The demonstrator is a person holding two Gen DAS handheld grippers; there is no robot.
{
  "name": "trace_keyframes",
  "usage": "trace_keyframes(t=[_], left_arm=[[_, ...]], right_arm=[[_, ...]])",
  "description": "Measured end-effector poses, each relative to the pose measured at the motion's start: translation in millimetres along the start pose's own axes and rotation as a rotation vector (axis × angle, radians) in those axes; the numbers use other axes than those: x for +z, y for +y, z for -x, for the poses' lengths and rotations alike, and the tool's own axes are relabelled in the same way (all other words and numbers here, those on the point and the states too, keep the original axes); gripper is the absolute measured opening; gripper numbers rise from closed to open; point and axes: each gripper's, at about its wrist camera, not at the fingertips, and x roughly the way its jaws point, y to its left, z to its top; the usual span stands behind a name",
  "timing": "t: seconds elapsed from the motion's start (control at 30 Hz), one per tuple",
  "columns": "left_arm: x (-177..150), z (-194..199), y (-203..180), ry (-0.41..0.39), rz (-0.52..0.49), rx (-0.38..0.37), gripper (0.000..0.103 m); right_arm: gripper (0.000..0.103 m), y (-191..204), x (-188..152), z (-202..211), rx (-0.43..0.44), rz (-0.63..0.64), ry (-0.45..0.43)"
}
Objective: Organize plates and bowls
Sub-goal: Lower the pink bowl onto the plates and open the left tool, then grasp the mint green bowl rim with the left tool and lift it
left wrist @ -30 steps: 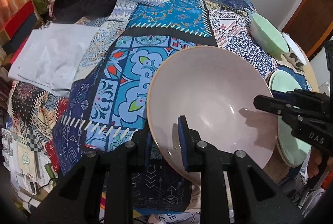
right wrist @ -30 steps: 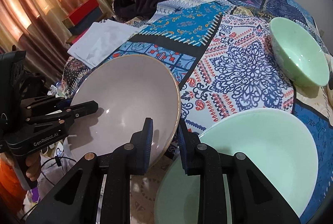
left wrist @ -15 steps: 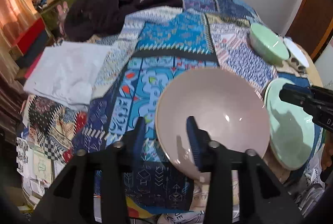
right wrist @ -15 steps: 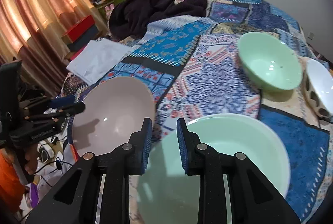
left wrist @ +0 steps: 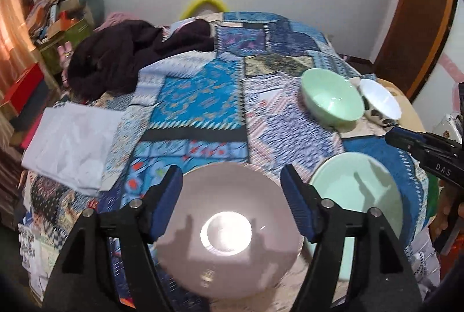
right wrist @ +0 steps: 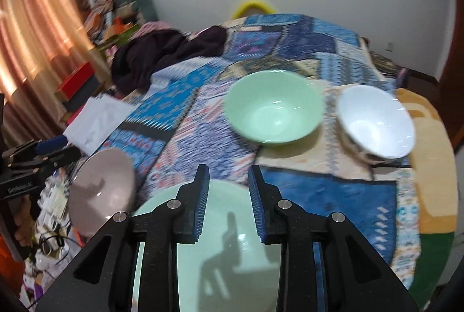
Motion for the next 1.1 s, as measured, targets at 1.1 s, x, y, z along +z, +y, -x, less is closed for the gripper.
trace_keyframes(t=[1.1], left_arm=[[101.7, -166.0, -103.5, 0.132, -0.131, -0.139, 0.063]], right_arm=[[0.035, -79.9, 34.3, -84.1, -0.031, -0.111, 0.056]])
